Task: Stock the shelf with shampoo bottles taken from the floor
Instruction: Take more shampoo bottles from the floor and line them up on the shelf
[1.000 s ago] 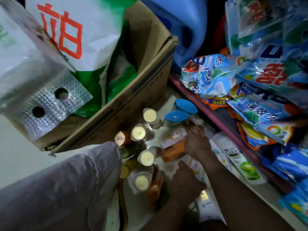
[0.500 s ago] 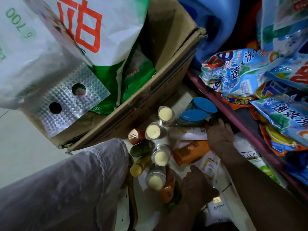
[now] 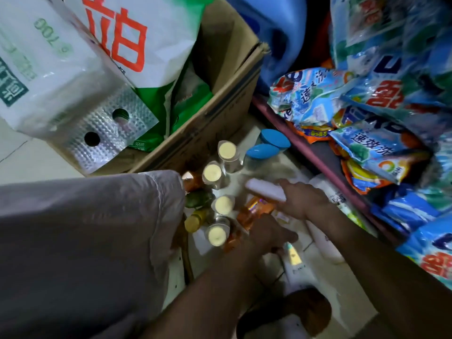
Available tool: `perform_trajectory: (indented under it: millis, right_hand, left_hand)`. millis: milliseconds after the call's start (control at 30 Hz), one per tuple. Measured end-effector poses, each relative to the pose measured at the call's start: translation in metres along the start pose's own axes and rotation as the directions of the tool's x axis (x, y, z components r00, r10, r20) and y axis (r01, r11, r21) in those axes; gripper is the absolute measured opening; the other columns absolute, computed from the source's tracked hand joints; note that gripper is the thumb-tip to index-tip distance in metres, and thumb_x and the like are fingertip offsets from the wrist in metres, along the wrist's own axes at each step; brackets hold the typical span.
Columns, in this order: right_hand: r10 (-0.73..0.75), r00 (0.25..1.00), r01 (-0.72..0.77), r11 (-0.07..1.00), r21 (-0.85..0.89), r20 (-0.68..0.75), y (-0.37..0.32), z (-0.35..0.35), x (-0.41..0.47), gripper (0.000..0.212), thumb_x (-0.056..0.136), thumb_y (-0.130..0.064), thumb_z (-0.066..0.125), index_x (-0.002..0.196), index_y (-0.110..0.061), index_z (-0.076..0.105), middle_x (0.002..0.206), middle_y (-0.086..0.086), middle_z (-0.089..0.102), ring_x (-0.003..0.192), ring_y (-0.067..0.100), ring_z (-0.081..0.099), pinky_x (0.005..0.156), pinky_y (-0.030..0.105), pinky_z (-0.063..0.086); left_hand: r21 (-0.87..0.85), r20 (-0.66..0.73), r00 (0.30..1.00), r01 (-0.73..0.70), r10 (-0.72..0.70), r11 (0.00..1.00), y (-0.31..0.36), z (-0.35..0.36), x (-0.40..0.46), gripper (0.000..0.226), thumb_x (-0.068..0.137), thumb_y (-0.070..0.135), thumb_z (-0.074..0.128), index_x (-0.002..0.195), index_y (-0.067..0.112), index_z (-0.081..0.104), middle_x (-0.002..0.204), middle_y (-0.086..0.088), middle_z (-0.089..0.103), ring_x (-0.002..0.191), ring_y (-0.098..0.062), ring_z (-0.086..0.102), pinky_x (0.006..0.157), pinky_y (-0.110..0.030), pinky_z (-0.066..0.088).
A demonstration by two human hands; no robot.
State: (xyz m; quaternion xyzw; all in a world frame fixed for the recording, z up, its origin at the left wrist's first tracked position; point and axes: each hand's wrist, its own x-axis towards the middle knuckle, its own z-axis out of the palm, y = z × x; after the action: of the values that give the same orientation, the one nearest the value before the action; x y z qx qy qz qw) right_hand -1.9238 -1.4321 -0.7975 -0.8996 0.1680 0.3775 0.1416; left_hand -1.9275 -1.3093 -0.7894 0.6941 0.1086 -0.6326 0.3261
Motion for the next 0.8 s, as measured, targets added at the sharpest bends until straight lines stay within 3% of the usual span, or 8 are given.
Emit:
perform_trajectory:
  millis: [100, 167, 233, 367, 433, 533, 600, 800]
  right_hand:
    - [0.067, 0.997, -0.070, 0.991, 0.110, 0.025, -0.008, -0.032, -0.040, 0.045, 0.084, -0.044, 0.060, 0.115, -0.011, 0.058, 0.117, 0.015, 0.063, 0.103, 0.031, 0.061, 0.071, 0.030, 0.044]
    - [0.084, 0.996, -0.085, 0.984, 0.156, 0.012, -0.012, -0.059, -0.075, 0.041, 0.084, -0.048, 0.061, 0.094, -0.008, 0.062, 0.091, 0.012, 0.067, 0.082, 0.028, 0.066, 0.060, 0.028, 0.043]
    - [0.100, 0.995, -0.095, 0.974, 0.205, -0.012, -0.015, -0.086, -0.113, 0.040, 0.083, -0.048, 0.061, 0.083, -0.008, 0.064, 0.067, 0.005, 0.064, 0.064, 0.023, 0.067, 0.055, 0.028, 0.047]
    - [0.159, 0.974, -0.105, 0.947, 0.305, -0.160, -0.022, -0.127, -0.196, 0.031, 0.082, -0.040, 0.063, 0.072, -0.011, 0.063, 0.042, -0.003, 0.061, 0.040, 0.009, 0.059, 0.042, 0.017, 0.042]
    - [0.206, 0.942, -0.100, 0.926, 0.364, -0.266, -0.027, -0.139, -0.239, 0.033, 0.080, -0.042, 0.064, 0.069, -0.011, 0.064, 0.043, -0.002, 0.061, 0.034, 0.006, 0.055, 0.035, 0.014, 0.037]
    - [0.261, 0.901, -0.014, 0.816, 0.579, -0.347, -0.033, -0.152, -0.302, 0.032, 0.078, -0.039, 0.069, 0.078, -0.007, 0.071, 0.052, 0.001, 0.066, 0.040, 0.010, 0.061, 0.036, 0.014, 0.037]
    - [0.298, 0.868, 0.057, 0.735, 0.676, -0.398, -0.036, -0.162, -0.343, 0.033, 0.076, -0.038, 0.073, 0.078, -0.005, 0.071, 0.052, 0.004, 0.064, 0.041, 0.012, 0.058, 0.035, 0.014, 0.032]
    - [0.415, 0.681, 0.261, 0.632, 0.730, -0.603, -0.037, -0.194, -0.418, 0.040, 0.071, -0.043, 0.074, 0.088, -0.007, 0.072, 0.074, 0.019, 0.070, 0.058, 0.022, 0.059, 0.055, 0.025, 0.042]
  left_hand:
    - [0.003, -0.008, 0.999, -0.046, 0.046, 0.999, 0.002, -0.007, -0.024, 0.023, 0.068, 0.017, 0.079, 0.084, 0.006, 0.066, 0.081, -0.013, 0.067, 0.062, -0.022, 0.063, 0.071, -0.039, 0.057]
    - [0.001, 0.013, 0.990, -0.141, 0.141, 0.990, 0.002, -0.014, -0.047, 0.018, 0.066, 0.014, 0.079, 0.081, 0.014, 0.068, 0.077, -0.009, 0.067, 0.065, -0.020, 0.062, 0.073, -0.042, 0.056]
    - [-0.005, 0.025, 0.968, -0.249, 0.249, 0.968, 0.002, -0.021, -0.074, 0.017, 0.064, 0.012, 0.080, 0.070, 0.021, 0.067, 0.063, 0.002, 0.064, 0.054, -0.012, 0.060, 0.063, -0.038, 0.058]
    - [-0.146, 0.056, 0.932, -0.346, 0.357, 0.927, 0.011, -0.022, -0.126, 0.022, 0.080, 0.021, 0.074, 0.090, 0.021, 0.055, 0.077, -0.003, 0.060, 0.046, -0.008, 0.057, 0.036, -0.015, 0.042]
    - [-0.221, 0.044, 0.907, -0.400, 0.419, 0.889, 0.019, -0.023, -0.153, 0.020, 0.085, 0.030, 0.069, 0.088, 0.018, 0.053, 0.075, -0.002, 0.058, 0.037, -0.004, 0.055, 0.034, -0.014, 0.041]
    - [-0.262, 0.053, 0.844, -0.504, 0.534, 0.823, 0.035, -0.022, -0.195, 0.032, 0.088, 0.041, 0.063, 0.105, 0.016, 0.054, 0.087, -0.007, 0.059, 0.047, -0.008, 0.056, 0.035, -0.015, 0.038]
    - [-0.298, 0.047, 0.790, -0.573, 0.611, 0.763, 0.047, -0.021, -0.221, 0.030, 0.090, 0.041, 0.059, 0.104, 0.016, 0.051, 0.078, -0.004, 0.058, 0.042, -0.007, 0.056, 0.032, -0.014, 0.032]
    - [-0.330, 0.092, 0.595, -0.738, 0.798, 0.588, 0.086, -0.025, -0.284, 0.038, 0.086, 0.042, 0.064, 0.110, 0.016, 0.050, 0.067, 0.005, 0.063, 0.054, -0.012, 0.063, 0.035, -0.015, 0.035]
